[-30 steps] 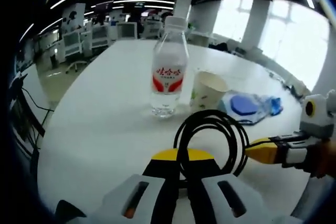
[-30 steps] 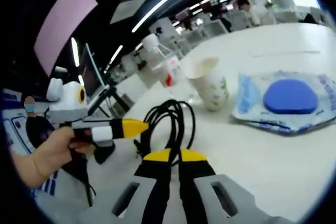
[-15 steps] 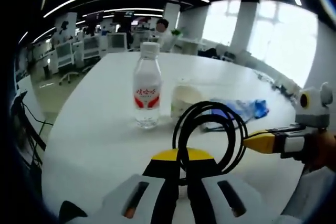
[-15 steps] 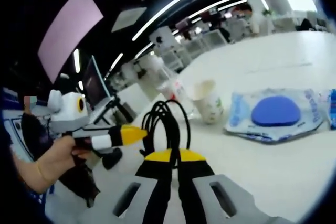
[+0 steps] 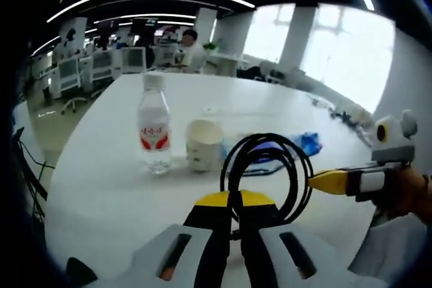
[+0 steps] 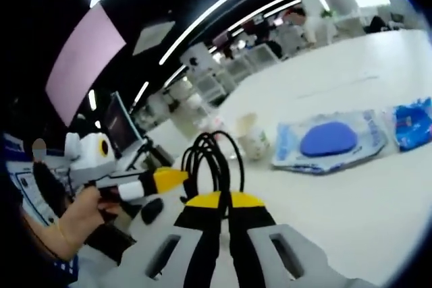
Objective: Arrange the tabletop items into an orderly group along one side of the table until the central work area is clear of visible clutter.
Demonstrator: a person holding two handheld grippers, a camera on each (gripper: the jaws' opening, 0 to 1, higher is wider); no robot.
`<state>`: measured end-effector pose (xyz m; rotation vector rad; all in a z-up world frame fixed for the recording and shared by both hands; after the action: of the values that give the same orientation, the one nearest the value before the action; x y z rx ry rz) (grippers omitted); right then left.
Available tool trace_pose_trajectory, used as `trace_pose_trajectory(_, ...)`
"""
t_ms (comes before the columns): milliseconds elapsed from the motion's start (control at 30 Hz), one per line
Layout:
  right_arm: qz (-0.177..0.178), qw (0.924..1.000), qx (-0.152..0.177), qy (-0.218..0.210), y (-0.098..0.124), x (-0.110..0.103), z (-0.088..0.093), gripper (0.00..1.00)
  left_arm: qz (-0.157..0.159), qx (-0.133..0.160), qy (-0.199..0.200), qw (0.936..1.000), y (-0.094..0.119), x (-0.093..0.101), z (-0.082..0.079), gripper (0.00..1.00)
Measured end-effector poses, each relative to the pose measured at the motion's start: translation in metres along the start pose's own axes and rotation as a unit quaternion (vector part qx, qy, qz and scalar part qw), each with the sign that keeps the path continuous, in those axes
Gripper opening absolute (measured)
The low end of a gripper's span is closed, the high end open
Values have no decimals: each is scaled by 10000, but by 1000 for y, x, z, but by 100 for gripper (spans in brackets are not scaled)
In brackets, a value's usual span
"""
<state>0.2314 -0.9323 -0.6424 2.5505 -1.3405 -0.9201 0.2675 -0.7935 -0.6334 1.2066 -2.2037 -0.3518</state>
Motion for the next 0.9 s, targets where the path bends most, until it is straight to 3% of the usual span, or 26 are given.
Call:
trace_pose_trajectory(200, 76, 9999, 72, -137, 16, 6, 0, 0, 210, -119, 66, 9997, -3, 16, 4, 2)
trace_pose_trajectory(900, 645, 9974, 69, -298, 72, 43, 6, 0, 761, -533, -346, 9951, -33, 71, 25, 2)
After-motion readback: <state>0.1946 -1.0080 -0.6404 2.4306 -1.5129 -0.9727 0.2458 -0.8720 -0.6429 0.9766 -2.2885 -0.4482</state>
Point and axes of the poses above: the point that each gripper's makers call its tool centre point, and the gripper's own axes: y roughly backward along the fingers, x roughly to its right, z roughly out of its underside, the point moved 4 cm from there along y, roughly backward along the fingers, and after that the axes turned 9 degrees about y, right-handed, at the moved point
